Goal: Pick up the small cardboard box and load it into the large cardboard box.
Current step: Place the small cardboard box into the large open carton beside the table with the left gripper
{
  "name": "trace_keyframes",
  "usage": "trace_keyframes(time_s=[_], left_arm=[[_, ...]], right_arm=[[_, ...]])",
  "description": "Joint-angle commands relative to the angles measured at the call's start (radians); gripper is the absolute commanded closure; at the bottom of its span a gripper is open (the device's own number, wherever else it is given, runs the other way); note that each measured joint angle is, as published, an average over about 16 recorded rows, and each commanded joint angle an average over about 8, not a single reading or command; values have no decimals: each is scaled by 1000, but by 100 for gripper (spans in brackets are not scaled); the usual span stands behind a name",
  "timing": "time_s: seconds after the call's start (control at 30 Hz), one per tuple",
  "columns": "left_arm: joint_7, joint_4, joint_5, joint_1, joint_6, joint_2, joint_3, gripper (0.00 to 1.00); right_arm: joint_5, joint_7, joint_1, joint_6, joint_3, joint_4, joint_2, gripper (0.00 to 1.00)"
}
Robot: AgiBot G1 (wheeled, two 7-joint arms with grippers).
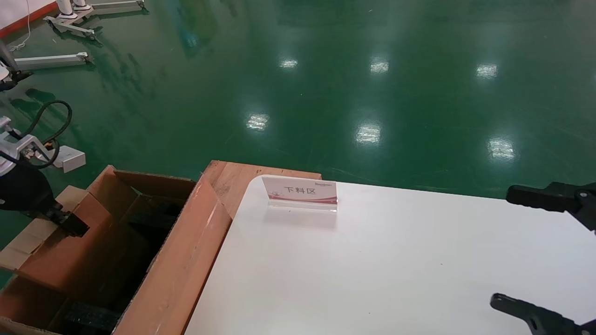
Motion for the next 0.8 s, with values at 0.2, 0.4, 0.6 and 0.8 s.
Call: trace_keyframes(time_s=[0.2, 0.4, 0.6, 0.8], left_arm=[[4, 38, -11, 47, -20, 12, -7, 100], [2, 60, -16, 82, -32, 25, -10, 100], [-10, 78, -22, 118, -44, 35, -14, 100], [-14, 89, -27, 147, -56, 38, -17, 86]], right_arm=[[0, 0, 0, 0, 0, 0, 0, 0], [0, 0, 0, 0, -1, 0, 0, 0], [1, -1, 0, 0, -1, 0, 0, 0], [1, -1, 0, 1, -1, 0, 1, 0]])
